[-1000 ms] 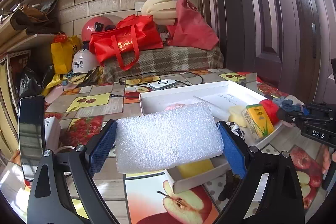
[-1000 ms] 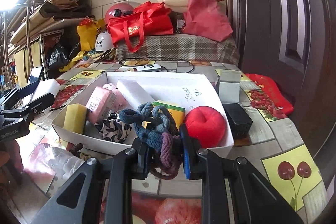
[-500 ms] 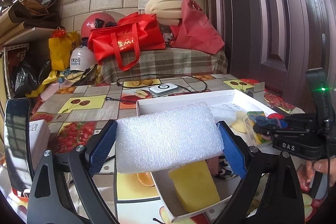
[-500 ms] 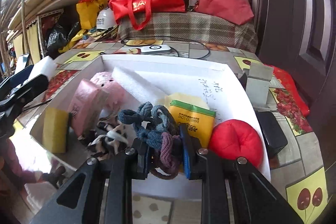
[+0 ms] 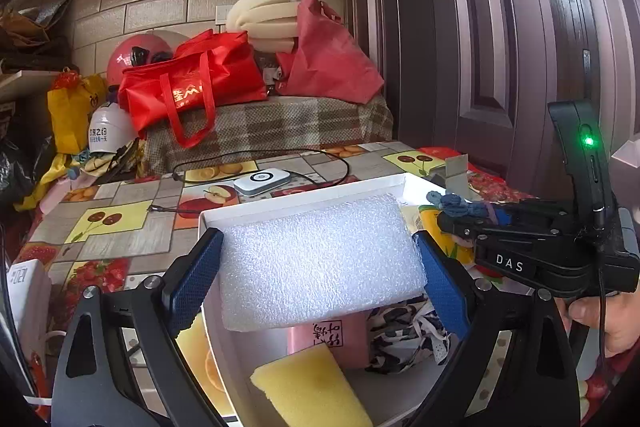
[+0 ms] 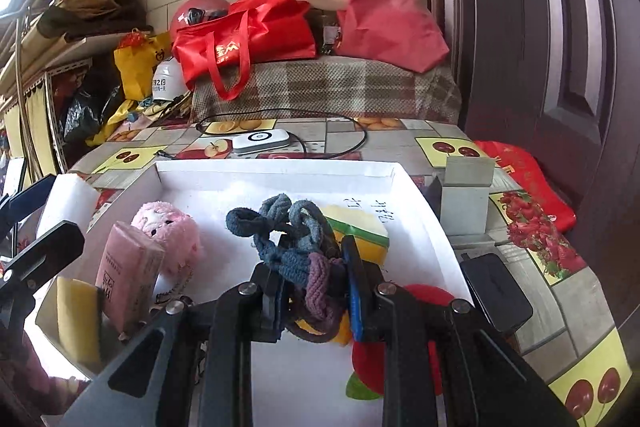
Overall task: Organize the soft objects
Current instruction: 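Carry the foam sheet and hair ties into the white tray and release both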
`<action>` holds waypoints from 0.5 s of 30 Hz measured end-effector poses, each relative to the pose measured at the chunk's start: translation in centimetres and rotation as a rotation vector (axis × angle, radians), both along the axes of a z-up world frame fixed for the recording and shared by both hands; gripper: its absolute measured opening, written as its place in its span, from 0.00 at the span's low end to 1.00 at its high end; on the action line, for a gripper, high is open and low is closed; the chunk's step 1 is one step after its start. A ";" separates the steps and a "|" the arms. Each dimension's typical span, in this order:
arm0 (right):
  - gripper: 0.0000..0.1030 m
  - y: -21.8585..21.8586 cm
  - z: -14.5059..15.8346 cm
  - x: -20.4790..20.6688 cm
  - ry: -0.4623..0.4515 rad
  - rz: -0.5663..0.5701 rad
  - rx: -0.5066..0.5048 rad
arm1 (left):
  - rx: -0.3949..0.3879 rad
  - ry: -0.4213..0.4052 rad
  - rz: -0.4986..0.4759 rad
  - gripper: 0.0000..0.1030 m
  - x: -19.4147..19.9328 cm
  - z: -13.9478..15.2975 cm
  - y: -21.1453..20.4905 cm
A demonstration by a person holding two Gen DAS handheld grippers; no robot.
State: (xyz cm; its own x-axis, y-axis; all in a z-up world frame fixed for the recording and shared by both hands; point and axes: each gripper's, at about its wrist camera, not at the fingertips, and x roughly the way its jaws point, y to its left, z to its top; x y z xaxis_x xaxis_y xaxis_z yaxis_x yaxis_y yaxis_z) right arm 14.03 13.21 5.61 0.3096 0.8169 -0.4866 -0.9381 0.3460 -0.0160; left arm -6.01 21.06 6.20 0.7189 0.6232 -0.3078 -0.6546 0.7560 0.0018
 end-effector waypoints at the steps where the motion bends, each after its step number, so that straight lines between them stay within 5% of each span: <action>1: 0.22 0.1 -0.1 0.2 0.012 -0.001 -0.006 | -0.006 0.003 -0.006 0.92 0.2 0.0 0.1; 6: 0.23 0.3 -0.2 1.8 0.088 -0.027 -0.004 | -0.018 0.009 -0.002 0.92 0.5 0.0 0.4; 13: 0.27 0.1 -0.3 1.5 0.064 -0.023 -0.001 | -0.042 0.016 0.031 0.94 0.5 -0.2 1.0; 15: 0.54 -0.1 -0.2 1.2 0.052 -0.029 0.005 | -0.033 0.010 0.042 1.00 0.3 -0.2 0.9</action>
